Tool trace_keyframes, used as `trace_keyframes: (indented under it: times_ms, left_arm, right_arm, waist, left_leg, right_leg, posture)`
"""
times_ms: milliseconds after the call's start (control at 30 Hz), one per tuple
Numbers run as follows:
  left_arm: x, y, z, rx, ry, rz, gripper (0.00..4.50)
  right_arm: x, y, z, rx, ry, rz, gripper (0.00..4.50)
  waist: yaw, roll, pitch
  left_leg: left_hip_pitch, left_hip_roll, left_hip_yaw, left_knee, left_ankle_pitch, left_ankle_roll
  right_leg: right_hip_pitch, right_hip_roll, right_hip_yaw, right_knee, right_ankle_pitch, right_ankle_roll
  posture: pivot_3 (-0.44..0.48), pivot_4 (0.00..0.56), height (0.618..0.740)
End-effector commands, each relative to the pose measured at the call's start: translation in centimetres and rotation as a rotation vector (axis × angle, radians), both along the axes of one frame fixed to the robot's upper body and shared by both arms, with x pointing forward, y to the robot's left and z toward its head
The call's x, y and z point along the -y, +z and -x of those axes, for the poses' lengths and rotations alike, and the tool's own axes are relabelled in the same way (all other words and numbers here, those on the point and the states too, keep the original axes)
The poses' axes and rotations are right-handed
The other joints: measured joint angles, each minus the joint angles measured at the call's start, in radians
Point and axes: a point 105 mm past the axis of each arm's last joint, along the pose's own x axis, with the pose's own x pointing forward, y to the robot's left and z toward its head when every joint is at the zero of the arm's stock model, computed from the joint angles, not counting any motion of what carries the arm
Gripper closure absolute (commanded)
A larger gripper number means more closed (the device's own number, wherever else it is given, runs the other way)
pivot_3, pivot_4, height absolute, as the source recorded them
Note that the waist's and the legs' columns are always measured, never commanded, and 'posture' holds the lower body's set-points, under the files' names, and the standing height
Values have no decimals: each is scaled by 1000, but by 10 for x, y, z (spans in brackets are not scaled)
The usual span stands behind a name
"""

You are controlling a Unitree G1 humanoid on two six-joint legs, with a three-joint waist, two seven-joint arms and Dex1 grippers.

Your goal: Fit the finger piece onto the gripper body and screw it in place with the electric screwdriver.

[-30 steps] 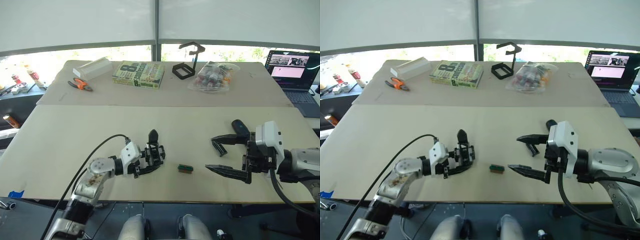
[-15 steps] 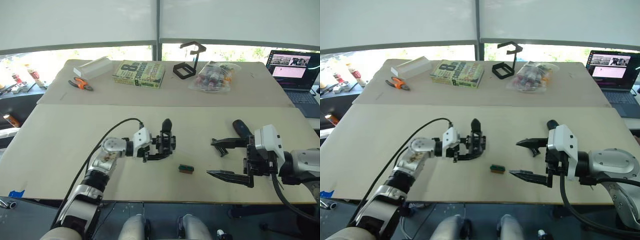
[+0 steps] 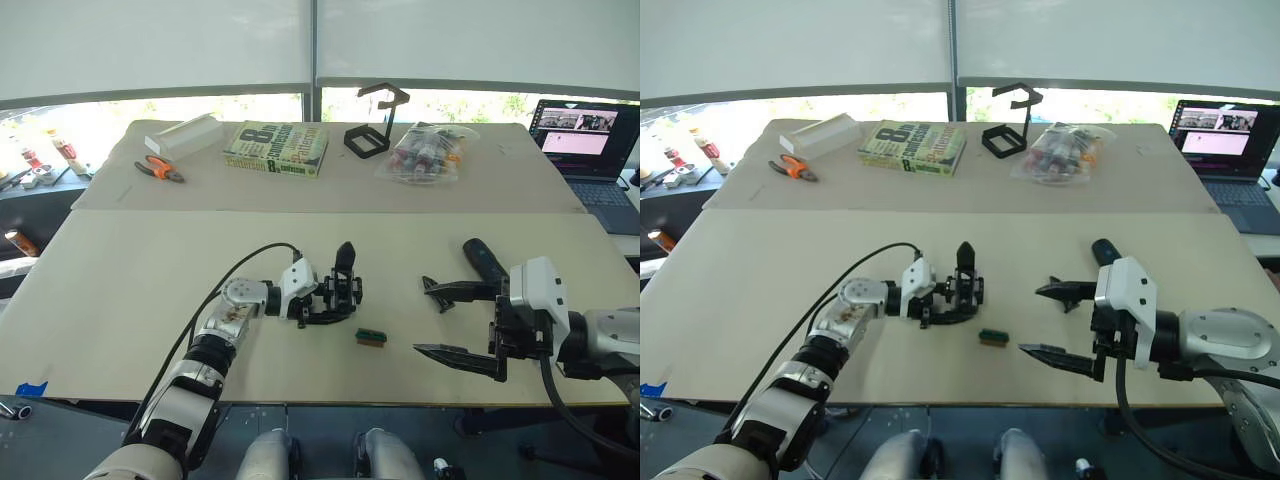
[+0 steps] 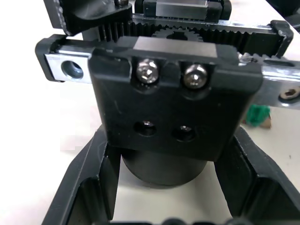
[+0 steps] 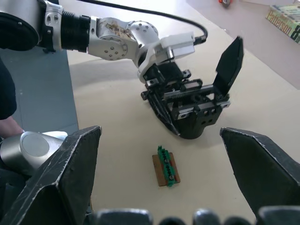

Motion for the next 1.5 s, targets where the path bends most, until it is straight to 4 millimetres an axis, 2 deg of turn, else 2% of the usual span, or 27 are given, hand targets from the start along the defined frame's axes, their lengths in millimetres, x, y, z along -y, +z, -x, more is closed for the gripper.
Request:
trace_keyframes:
  times_ms: [33, 267, 300, 367, 400, 567, 633, 733, 833, 900, 967, 1033, 1167, 1233, 1333, 1433, 1500]
  left_arm:
    - [-1, 6, -6, 40, -15, -32, 2198]
    - [-9, -1, -7, 29, -2, -54, 2198]
    - [-10, -1, -7, 24, -4, -53, 1139]
    - [-15, -2, -7, 25, 2, -63, 282]
    - [-18, -2, -7, 25, 7, -66, 70]
    - [-41, 5, -3, 30, 49, -61, 70]
    - [-60, 13, 5, 43, 85, -59, 70]
    - [-75, 26, 17, 38, 116, -42, 70]
    - [-91, 66, 43, 53, 126, -14, 70]
    - [-87, 90, 58, 70, 99, -2, 70]
    - [-78, 118, 72, 89, 43, 10, 70]
    - [-72, 137, 81, 88, 7, 14, 70]
    - [-67, 162, 93, 70, -45, 10, 70]
    - [-65, 170, 95, 86, -59, 1, 70]
    - [-62, 174, 95, 107, -59, 2, 70]
    - [-60, 175, 92, 132, -35, 22, 70]
    - [-59, 173, 92, 137, -28, 18, 70]
  right_arm:
    - [-2, 9, 3, 44, 9, -10, 0]
    - [-3, 9, 2, 49, 4, -12, 0]
    - [-3, 8, 2, 49, 3, -12, 0]
    - [-3, 8, 1, 52, -2, -10, 0]
    - [-3, 8, 0, 53, -5, -9, 0]
    - [-3, 6, -3, 55, -18, -10, 0]
    - [0, 3, -7, 66, -41, 3, 0]
    - [4, 1, -13, 76, -68, 21, 0]
    - [8, 7, -23, 91, -83, 61, 0]
    - [9, 16, -30, 87, -85, 70, 0]
    - [9, 28, -45, 61, -125, 93, 0]
    - [10, 35, -58, 22, -163, 126, 0]
    - [8, 40, -84, -129, -246, 189, 0]
    - [8, 39, -98, -235, -314, 239, 0]
    - [8, 31, -110, -367, -390, 279, 0]
    - [2, 16, -113, -560, -445, 312, 0]
    - [1, 9, -116, -590, -474, 363, 0]
  waist:
    - [0, 0, 0]
    - [-1, 0, 0]
    - [-1, 0, 0]
    - [-1, 0, 0]
    - [-3, 0, 0]
    - [-17, 1, -1]
    - [-27, 2, -1]
    - [-28, 2, -1]
    - [-28, 2, -1]
    - [-23, 2, -1]
    - [-17, 3, -1]
    - [-18, 3, -1]
    - [-25, 3, -1]
    - [-34, 4, 0]
    - [-35, 4, -1]
    - [-35, 4, -1]
    - [-32, 4, -1]
  left_leg:
    - [0, 0, 0, 0, 0, 0]
    - [1, 0, 0, 0, 0, 0]
    - [2, 0, 0, 0, 0, 0]
    - [2, 0, 0, 0, 0, 0]
    - [2, 0, 0, 0, 0, 0]
    - [3, 1, 0, 0, 0, 0]
    - [3, 1, 0, -1, 0, 0]
    - [4, 2, 0, -2, 0, 0]
    - [4, 2, 1, -2, 1, -1]
    - [4, 2, 1, -2, 1, -1]
    - [5, 1, 1, -2, 1, -2]
    - [5, 1, 1, -2, 1, -2]
    - [5, 1, 2, -4, 1, -2]
    - [5, 1, 2, -4, 1, -3]
    - [5, 1, 2, -5, 2, -3]
    - [5, 1, 3, -5, 2, -3]
    - [4, 0, 3, -5, 2, -4]
  right_leg:
    - [0, 0, 0, 0, 0, 0]
    - [1, 0, 0, 0, 0, 0]
    - [1, 0, 0, 0, 0, 0]
    - [1, 0, 0, 0, 0, 0]
    - [1, 0, 0, 1, 0, 0]
    - [1, 1, 1, 1, 0, 0]
    - [1, 1, 1, 1, 0, 0]
    - [1, 0, 3, 3, 0, 0]
    - [0, -1, 3, 3, 0, 0]
    - [0, -1, 3, 3, -1, 0]
    - [1, -2, 3, 3, -1, 0]
    - [1, -2, 4, 2, -1, 0]
    - [1, -1, 5, 2, 0, -1]
    - [-1, 0, 6, 2, 0, -2]
    - [-1, 1, 6, 2, 3, -8]
    - [-1, 1, 5, 2, 3, -8]
    - [-2, 0, 5, 3, 3, -9]
  posture:
    - [0, 150, 740]
    - [0, 150, 740]
    - [0, 150, 740]
    - [0, 150, 740]
    - [0, 150, 740]
    - [0, 150, 740]
    - [0, 150, 740]
    - [0, 150, 740]
    - [0, 150, 740]
    - [0, 150, 740]
    - [0, 150, 740]
    - [0, 150, 740]
    - [0, 150, 740]
    - [0, 150, 740]
    - [0, 150, 740]
    - [0, 150, 740]
    - [0, 150, 740]
